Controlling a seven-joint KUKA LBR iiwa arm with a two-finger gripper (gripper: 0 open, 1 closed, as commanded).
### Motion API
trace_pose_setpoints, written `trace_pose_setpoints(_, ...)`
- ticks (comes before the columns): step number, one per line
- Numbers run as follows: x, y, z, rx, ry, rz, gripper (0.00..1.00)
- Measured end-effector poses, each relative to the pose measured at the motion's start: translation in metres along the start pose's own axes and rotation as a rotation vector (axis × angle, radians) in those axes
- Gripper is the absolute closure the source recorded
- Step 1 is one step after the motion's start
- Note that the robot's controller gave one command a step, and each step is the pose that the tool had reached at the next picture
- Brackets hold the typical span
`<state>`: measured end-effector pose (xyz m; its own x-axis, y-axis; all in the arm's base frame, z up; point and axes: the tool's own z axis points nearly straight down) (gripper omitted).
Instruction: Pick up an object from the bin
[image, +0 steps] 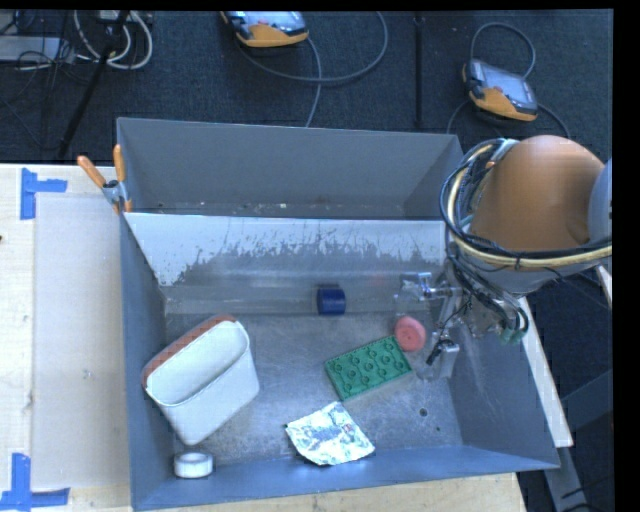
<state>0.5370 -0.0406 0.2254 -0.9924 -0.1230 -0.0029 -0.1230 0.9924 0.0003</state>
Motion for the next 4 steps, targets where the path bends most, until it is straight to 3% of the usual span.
trace_pose_setpoints(1, -0.032, -0.031, 0.116, -0.002, 0.009, -0.163, 0.00)
trace_pose_setpoints(2, -0.055, -0.046, 0.158, -0.002, 0.007, -0.077, 0.00)
trace_pose_setpoints(3, -0.057, -0.046, 0.153, 0.000, 0.003, -0.079, 1.00)
trace_pose_setpoints(4, -0.068, -0.027, 0.031, 0.002, -0.006, -0.102, 1.00)
